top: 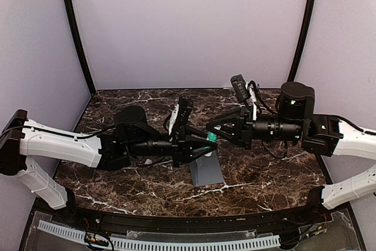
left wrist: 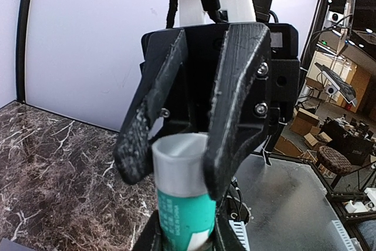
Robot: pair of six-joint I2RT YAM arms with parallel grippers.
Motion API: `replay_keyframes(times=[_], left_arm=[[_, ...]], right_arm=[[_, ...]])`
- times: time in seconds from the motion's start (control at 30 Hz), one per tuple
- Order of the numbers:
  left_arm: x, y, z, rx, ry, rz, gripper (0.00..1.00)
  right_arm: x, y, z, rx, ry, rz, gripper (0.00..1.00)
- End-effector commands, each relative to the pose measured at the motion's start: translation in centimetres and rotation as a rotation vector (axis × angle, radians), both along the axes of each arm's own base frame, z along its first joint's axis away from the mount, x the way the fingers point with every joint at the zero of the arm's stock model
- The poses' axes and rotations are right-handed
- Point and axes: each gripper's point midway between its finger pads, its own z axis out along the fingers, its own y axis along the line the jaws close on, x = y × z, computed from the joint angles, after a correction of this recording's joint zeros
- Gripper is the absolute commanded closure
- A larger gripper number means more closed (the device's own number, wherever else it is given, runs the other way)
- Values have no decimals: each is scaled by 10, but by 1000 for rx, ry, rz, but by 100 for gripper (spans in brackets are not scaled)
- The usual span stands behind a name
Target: Place the letter into the envelope and seal it
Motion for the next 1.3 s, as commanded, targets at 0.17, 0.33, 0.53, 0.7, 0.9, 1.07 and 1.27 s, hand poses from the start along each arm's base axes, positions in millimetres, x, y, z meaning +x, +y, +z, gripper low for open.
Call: replay_keyframes(times=[0.17, 0.33, 0.53, 0.7, 0.9, 1.07, 1.27], left_arm=[[-42, 11, 23, -54, -23, -219, 100], [-67, 18, 34, -78, -21, -371, 100], [-80, 19, 38, -84, -24, -471, 100], [-70, 17, 37, -76, -32, -397, 100], [-11, 13, 25, -3, -76, -22, 100], [63, 14, 7, 79, -134, 378, 100], [115, 9, -7, 141, -173, 646, 100]], right_arm=[[-66, 0, 22, 79, -115, 376, 100], [-95, -4, 28, 103, -173, 562, 100], [-111, -5, 33, 106, -204, 683, 100], [-98, -3, 34, 97, -190, 585, 100], [-17, 3, 13, -5, -25, 94, 100], [59, -13, -11, -56, 95, -371, 100], [114, -14, -35, -124, 183, -705, 100]])
